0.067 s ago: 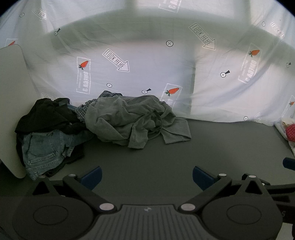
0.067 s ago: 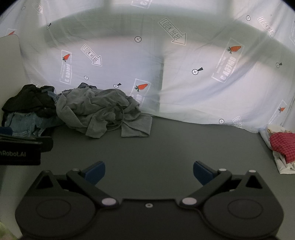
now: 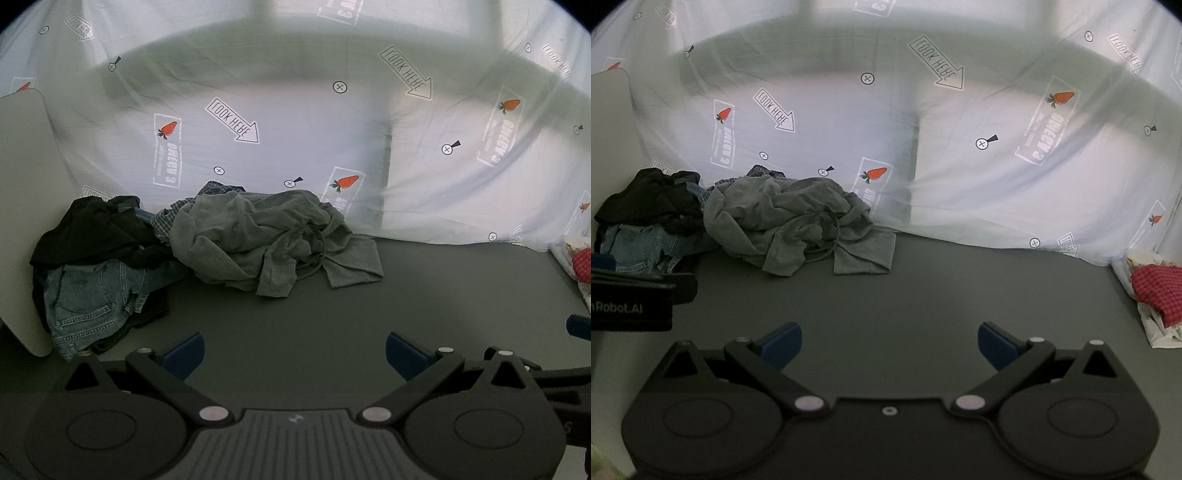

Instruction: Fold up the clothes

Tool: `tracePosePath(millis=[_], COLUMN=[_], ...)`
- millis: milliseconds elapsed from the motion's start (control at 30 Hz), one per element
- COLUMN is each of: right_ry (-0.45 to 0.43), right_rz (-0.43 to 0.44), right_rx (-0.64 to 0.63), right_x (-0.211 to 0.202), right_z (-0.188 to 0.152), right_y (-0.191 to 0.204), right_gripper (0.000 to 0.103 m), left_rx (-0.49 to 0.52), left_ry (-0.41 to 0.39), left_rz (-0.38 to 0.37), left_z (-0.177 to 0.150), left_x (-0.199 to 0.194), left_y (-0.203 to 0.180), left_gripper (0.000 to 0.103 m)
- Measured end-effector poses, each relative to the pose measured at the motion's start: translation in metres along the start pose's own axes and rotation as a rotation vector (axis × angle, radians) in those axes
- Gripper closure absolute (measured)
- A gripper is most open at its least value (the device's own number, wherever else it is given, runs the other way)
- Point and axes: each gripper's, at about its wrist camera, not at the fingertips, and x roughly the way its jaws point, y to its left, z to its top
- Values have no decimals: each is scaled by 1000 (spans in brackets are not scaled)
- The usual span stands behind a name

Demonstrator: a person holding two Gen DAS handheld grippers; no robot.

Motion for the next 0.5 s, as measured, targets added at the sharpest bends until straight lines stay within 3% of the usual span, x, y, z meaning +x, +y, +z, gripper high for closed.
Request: tracePosePath(millis=[500], right_ry=[-4], right_rz=[-10], right_rx=[7], right_x=[-5], right_z=[0], right_y=[-1], right_gripper=[0], left_rx=[2], left_ry=[-9], left_rz=[-4], left_z=[-4], left_x=[-4], left_y=[2], left_gripper=[0])
